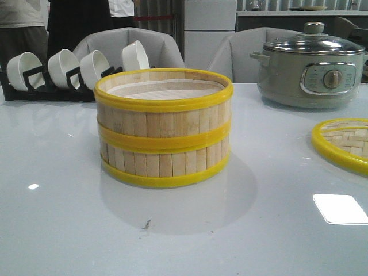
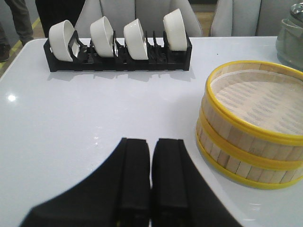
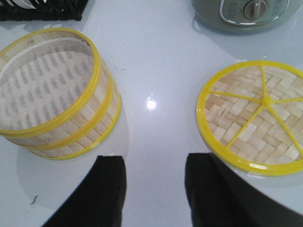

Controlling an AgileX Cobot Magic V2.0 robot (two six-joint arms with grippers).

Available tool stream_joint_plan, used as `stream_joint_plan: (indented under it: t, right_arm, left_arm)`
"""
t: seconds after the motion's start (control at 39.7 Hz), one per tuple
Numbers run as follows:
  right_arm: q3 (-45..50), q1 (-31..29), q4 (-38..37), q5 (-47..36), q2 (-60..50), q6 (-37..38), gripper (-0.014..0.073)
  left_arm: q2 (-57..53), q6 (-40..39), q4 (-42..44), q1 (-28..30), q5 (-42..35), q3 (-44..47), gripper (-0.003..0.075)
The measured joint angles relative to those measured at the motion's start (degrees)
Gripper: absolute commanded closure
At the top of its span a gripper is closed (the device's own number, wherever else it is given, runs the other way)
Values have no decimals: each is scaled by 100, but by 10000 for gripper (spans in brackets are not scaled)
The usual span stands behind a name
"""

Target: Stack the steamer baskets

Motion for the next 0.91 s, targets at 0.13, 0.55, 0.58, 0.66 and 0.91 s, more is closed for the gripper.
stream_joint_plan:
  t: [0.13, 0.55, 0.58, 0.66, 0.91]
  right_arm:
    - [0, 0, 0, 36, 133, 0, 183]
    - [19, -188, -86, -535, 1466, 0, 183]
    - [19, -235, -107, -617, 1555, 0, 183]
    - [19, -389, -159, -913, 1783, 0, 200]
    - [19, -779, -240, -1233, 2226, 0, 281]
  left_arm:
    - [0, 0, 0, 0, 0, 0, 622]
    - [0, 0, 0, 0, 0, 0, 622]
    - [0, 0, 0, 0, 0, 0, 622]
    - [0, 0, 0, 0, 0, 0, 622]
    - [0, 0, 0, 0, 0, 0, 622]
